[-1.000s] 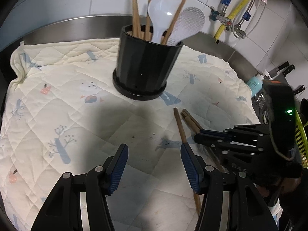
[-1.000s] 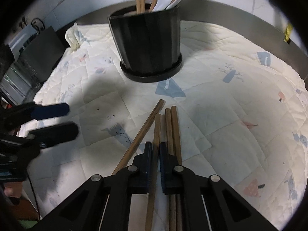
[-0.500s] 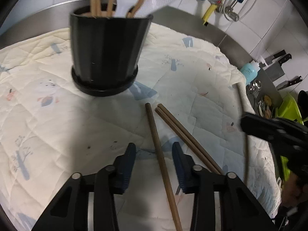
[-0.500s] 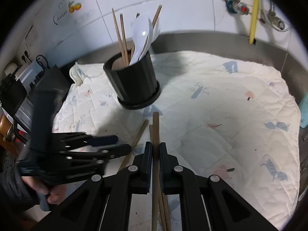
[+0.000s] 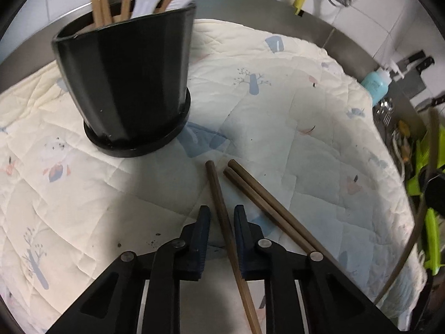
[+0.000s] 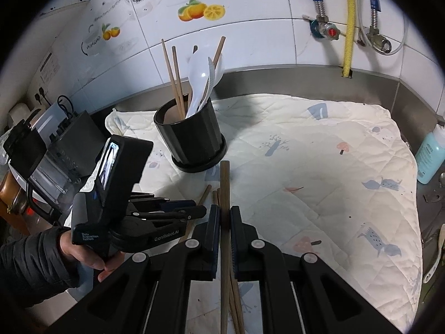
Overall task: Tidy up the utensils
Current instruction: 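Close the right gripper on a loose chopstick while the left gripper closes on another, then lift both held chopsticks upright and carry them above the black holder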
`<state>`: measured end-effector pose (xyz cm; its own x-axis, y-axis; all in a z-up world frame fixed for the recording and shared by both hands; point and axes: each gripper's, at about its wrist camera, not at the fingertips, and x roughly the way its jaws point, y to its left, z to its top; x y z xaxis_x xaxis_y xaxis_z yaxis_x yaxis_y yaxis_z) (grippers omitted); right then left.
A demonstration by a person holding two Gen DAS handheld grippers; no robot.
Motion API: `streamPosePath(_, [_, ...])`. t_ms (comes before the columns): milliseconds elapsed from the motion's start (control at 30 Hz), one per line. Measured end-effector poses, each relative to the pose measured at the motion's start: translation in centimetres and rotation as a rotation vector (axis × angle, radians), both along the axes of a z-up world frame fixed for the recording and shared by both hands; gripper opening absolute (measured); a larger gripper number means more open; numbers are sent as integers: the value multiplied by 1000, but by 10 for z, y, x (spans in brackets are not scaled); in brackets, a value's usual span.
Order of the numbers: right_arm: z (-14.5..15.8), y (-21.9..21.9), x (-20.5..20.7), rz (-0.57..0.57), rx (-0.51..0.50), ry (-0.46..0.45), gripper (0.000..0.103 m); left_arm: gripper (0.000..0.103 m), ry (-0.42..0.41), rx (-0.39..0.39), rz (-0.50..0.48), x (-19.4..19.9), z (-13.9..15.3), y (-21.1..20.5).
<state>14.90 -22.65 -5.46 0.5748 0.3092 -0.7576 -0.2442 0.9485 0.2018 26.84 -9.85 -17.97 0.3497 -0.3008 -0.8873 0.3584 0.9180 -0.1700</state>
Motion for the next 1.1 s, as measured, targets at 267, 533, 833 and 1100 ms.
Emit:
streamPosePath(267, [6, -4, -5, -7, 12, -13, 9, 9, -29, -51, 13, -5, 6, 9])
streamPosePath(533, [19, -2, -7, 5, 37, -50, 9, 8, -126, -154, 80, -23, 46, 45])
streamPosePath(833, [33, 13, -7, 39, 49, -98, 9, 7, -282, -217, 137, -50, 115, 88])
streamPosePath(1100, [54, 24, 4, 52, 74, -156, 9, 7, -401, -248, 163, -58, 170, 111])
